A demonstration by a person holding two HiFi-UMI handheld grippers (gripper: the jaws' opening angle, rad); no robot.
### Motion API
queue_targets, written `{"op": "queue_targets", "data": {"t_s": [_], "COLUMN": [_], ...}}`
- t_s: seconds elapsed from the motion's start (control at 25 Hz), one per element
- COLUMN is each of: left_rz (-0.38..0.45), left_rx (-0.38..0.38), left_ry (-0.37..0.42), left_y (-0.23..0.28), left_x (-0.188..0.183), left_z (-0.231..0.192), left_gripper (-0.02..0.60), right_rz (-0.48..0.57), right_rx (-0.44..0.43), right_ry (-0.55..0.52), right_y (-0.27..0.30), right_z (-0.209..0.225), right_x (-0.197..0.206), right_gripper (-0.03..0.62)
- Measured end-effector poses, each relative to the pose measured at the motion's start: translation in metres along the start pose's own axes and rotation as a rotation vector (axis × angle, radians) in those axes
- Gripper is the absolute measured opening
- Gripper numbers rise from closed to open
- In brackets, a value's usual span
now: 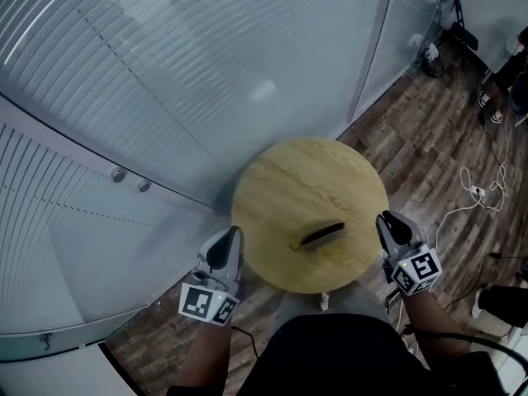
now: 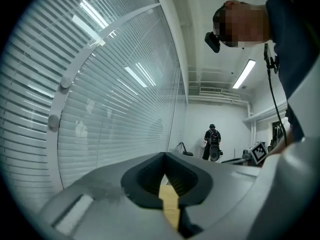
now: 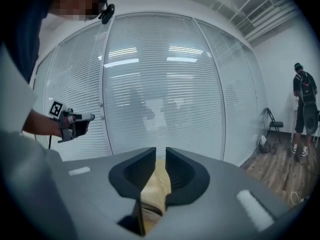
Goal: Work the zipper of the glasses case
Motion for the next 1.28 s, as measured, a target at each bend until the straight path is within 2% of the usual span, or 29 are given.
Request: {"op": "queue_targets", "data": {"t_s": [0.12,0.24,0.36,0.56,0.84,0.96,1.08,1.28], "left_rz": [-0.012,-0.031,-0.041,-0.060,-0.074,-0.102,-0.116,-0.132], "left_rx": [-0.028,-0.072,-0.104,-0.133,-0.147,-0.159,-0.165,-0.180], "left_ry": [0.000,-0.009,-0.021,-0.046,-0.057,-0.046,-0.045,-0.070], "left_y": [0.005,0.017,0.017,0.019,0.019,0.029,0.042,0.051], "left_x": [-0.008,-0.001,0.011,0.027,0.050,0.048,0.048,0.058], "left_z": [-0.006,-0.013,-0.018,-0.012,-0.018,-0.014,-0.015,-0.021], "left_gripper": [0.002,0.002,0.002,0.002,0.002,0.002,0.002,0.002], "right_rz": [-0.015,-0.035,-0.099,-0.206,-0.299,-0.309,-0.320,-0.363], "right_rx": [-0.072,-0.215,-0.367,-0.545,-0.712,-0.766,-0.799,-0.811], "right_ry": [-0.079,-0.187,-0.299,-0.448,-0.543,-0.538,-0.535,-0.591], "right_y": [0.023,0.049,0.067,0.080,0.096,0.098,0.102,0.112], "right_z": [-0.003,-0.006,-0.022,-0.041,-0.062,-0.059,-0.057,-0.053], "right_x": [0.005,0.019,0.044,0.074,0.123,0.134,0.144,0.162], "right_gripper": [0.137,0.175,0.236,0.354,0.388,0.388,0.388,0.388]}}
Point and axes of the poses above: the fingertips, and each gripper's own axes: y forward along the fingers, z to its right, x out of its underside, the point moved 5 cm from there along -y, backward along the fingers, and after that the axes turned 9 degrees about x, right-handed, at the moved point
